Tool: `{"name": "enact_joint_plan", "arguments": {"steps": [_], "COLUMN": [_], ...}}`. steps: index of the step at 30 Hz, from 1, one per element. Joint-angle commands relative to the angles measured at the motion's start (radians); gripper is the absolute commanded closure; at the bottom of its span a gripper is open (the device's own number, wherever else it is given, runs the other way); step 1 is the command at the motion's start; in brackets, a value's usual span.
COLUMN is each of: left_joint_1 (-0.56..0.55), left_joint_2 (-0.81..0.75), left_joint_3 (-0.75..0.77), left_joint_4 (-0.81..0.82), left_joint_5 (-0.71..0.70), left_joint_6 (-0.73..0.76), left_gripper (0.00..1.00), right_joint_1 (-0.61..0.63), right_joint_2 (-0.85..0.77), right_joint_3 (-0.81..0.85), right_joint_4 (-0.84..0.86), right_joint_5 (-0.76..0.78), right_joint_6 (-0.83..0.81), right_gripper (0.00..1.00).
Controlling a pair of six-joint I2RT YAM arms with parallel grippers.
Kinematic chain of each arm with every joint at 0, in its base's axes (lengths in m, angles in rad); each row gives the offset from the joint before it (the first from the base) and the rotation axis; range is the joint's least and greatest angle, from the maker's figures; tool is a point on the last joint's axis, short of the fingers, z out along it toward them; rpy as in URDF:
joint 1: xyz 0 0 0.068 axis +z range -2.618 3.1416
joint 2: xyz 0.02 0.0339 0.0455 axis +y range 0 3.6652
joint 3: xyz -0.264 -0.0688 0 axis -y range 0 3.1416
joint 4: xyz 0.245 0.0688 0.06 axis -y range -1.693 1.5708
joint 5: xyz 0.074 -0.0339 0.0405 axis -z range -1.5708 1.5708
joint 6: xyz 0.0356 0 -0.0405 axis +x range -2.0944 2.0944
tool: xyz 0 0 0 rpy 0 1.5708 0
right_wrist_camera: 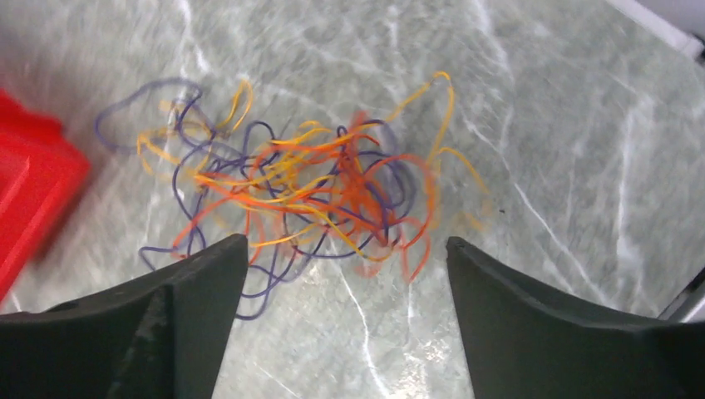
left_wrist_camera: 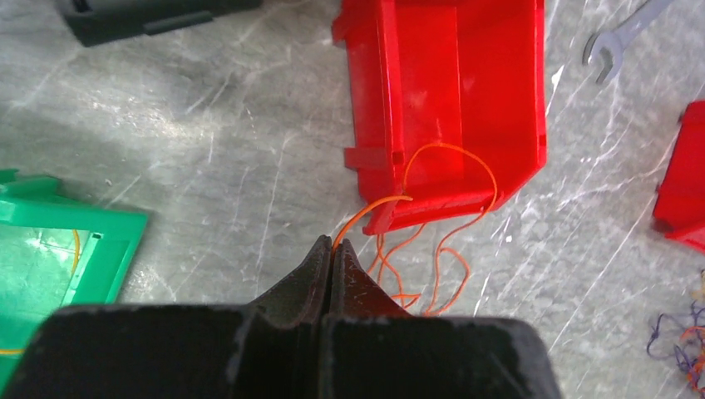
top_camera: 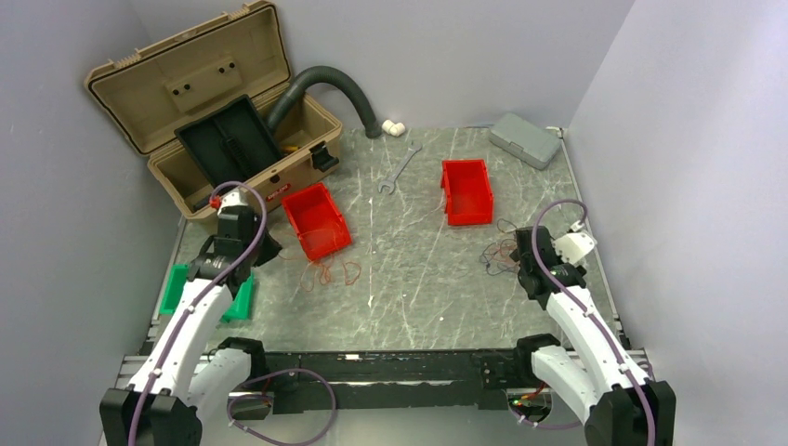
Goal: Untangle the cables
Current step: Untie the cable.
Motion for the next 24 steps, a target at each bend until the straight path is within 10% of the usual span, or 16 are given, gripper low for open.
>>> {"name": "enact_joint_plan", "arguments": {"steps": [1,4,15,24], "left_joint_1": [-0.009,-0.025,-0.249,-0.335], "left_joint_2": [0.014,-0.005,0.101,0.280], "left_joint_3": [0.026,-0.008,-0.085,-0.114], "left_joint_4": [0.019,0.031,0.072,0.220], "left_joint_5": [0.081,0.105,0.121,0.121], "left_joint_6": [0.066,0.083,0.048,-0.082], "left_gripper": [1.00,0.94,0.02,0.00], "right_joint_1": [-0.001,0.003,0.041,0.121], "right_joint_2": [-0.012,-0.044,-0.104,-0.005], "right_joint_3": [0.035,0.017,0.015,0.040], "right_joint_4": [0.121,0.239,0.379,0.472], "right_joint_5": [-0.161,-0.386,-0.776,-1.028], "right_joint_6": [-0.165,-0.339,-0.479,-0.522], "right_gripper": [0.01,0.00,0.00,0.00]}}
